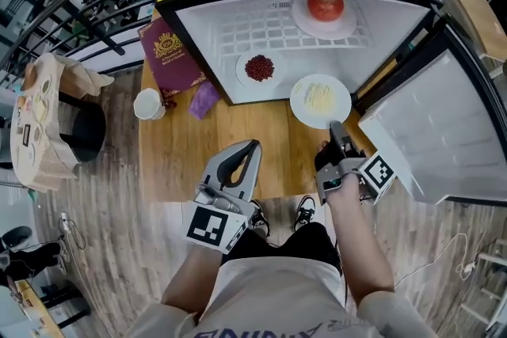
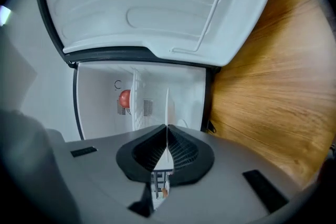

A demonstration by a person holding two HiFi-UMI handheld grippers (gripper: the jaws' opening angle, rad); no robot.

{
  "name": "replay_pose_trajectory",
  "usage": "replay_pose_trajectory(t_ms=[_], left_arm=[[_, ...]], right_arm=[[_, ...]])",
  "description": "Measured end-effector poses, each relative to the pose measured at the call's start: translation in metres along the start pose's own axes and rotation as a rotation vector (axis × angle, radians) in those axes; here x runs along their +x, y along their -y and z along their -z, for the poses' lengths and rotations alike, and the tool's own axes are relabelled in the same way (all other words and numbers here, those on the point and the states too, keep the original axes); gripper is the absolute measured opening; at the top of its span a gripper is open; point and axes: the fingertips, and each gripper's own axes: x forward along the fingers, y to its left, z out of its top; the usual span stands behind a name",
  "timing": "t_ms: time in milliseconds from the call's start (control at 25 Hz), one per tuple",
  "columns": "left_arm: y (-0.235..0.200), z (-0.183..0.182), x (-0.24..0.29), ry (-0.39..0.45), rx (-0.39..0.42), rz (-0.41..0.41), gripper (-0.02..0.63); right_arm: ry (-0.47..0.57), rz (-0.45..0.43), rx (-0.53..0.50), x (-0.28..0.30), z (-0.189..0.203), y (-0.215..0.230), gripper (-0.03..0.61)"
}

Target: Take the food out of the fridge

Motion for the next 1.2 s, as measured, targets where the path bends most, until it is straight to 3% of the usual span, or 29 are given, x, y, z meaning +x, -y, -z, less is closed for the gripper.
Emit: replay_pose_trajectory(t_ms=[520,1200], left_arm=[[0.050,0.026,0.027,-0.027,-0.050,0.075,0.008],[0.068,0.038,0.040,-0.061,-0.057,0.056,0.009]], right_arm=[[-0.119,0.040,-0.038,-0.100,-0.021,0.079,0.026],[-0.208,0.151,-0.127,-0.114,-0.038,0.140,0.026]])
